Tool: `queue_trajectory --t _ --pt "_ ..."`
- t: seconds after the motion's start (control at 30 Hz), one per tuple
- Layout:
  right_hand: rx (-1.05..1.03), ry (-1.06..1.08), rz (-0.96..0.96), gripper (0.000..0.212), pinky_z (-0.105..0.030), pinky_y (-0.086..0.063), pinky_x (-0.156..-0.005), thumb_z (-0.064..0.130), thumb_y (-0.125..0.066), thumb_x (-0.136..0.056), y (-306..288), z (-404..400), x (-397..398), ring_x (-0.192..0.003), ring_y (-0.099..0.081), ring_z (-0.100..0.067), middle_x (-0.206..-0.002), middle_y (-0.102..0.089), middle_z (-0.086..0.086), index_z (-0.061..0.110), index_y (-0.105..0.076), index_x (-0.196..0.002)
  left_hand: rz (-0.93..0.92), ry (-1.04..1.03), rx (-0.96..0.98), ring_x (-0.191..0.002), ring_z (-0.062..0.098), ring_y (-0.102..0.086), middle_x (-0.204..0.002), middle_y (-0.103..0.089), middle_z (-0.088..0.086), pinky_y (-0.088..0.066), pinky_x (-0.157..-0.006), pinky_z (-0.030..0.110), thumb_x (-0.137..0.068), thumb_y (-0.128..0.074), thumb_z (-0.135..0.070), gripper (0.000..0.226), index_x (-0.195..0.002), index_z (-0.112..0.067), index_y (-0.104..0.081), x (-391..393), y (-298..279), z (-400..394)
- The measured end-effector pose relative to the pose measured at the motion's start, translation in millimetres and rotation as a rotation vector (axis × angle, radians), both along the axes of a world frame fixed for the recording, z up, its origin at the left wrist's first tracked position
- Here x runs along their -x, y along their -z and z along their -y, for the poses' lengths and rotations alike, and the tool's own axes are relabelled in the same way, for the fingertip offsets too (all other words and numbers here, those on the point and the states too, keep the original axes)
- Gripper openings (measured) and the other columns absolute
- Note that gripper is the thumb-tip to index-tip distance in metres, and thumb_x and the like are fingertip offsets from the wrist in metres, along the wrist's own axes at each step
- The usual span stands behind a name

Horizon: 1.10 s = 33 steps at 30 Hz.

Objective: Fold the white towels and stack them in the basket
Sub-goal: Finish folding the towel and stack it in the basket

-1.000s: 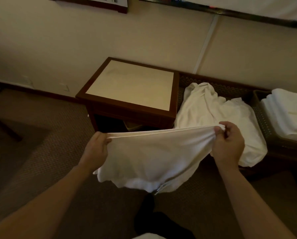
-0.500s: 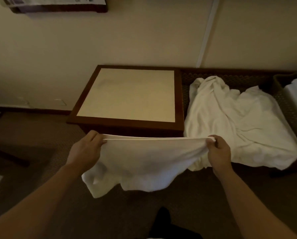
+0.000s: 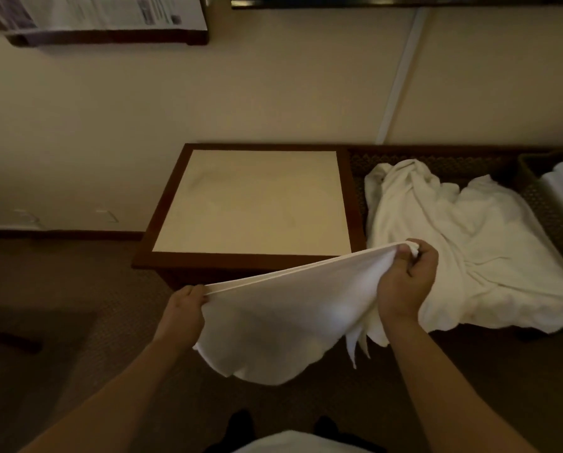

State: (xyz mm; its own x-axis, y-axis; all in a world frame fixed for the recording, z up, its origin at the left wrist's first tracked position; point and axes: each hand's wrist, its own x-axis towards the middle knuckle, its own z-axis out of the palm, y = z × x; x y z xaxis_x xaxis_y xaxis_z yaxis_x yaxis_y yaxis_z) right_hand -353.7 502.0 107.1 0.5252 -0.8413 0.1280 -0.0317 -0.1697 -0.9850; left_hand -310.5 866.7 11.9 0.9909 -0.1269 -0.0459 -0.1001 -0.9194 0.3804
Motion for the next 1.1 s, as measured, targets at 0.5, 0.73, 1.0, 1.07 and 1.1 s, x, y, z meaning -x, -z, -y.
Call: queue_trajectory --t 0.5,0.73,1.0,1.07,1.1 --pt "-0.136 0.297 -0.151 0.020 -0.029 -0.042 -0.091 0.019 -0.050 -0.104 37 -50 28 -0.109 -0.056 -0.017 -0.111 -0.059 0.002 0.012 -0.060 -0.121 0.132 0.262 0.172 -0.097 0.015 -0.056 -0.110 -0.060 0.004 -0.048 -0.085 0.033 -0.101 -0.048 -0.009 0.023 -0.117 -0.011 -0.065 -70 -18 -45" --pt "-0.123 0.372 -0.031 0.024 -0.017 -0.043 -0.088 0.017 -0.049 -0.104 29 -73 20 -0.107 -0.056 -0.013 -0.114 -0.059 0.000 0.009 -0.058 -0.125 0.202 0.568 -0.169 -0.070 0.022 -0.063 -0.084 -0.062 -0.001 -0.042 -0.058 0.031 -0.077 -0.076 -0.011 0.019 -0.090 -0.021 -0.067 -83 1 -83" --pt "-0.080 0.491 0.060 0.022 -0.005 -0.041 -0.083 0.022 -0.046 -0.106 14 -62 -17 -0.104 -0.057 -0.013 -0.112 -0.059 0.001 0.013 -0.056 -0.123 0.495 0.411 0.195 -0.068 0.028 -0.061 -0.087 -0.061 0.013 -0.053 -0.058 0.040 -0.096 -0.050 -0.020 0.030 -0.093 -0.002 -0.074 -93 -22 -67" --pt "-0.026 0.479 0.055 0.015 -0.009 -0.043 -0.088 0.022 -0.047 -0.106 13 -56 -28 -0.105 -0.057 -0.013 -0.112 -0.059 0.002 0.018 -0.055 -0.118 0.482 0.397 0.228 -0.067 0.027 -0.059 -0.087 -0.056 0.010 -0.052 -0.060 0.035 -0.096 -0.048 -0.019 0.030 -0.094 -0.001 -0.072 -94 -23 -62" --pt "-0.010 0.478 0.047 0.013 -0.013 -0.044 -0.090 0.022 -0.047 -0.105 13 -52 -36 -0.105 -0.057 -0.014 -0.112 -0.059 0.002 0.021 -0.054 -0.116 0.456 0.380 0.255 -0.069 0.026 -0.058 -0.089 -0.054 0.009 -0.050 -0.062 0.031 -0.095 -0.045 -0.019 0.031 -0.096 -0.001 -0.071 -98 -23 -59"
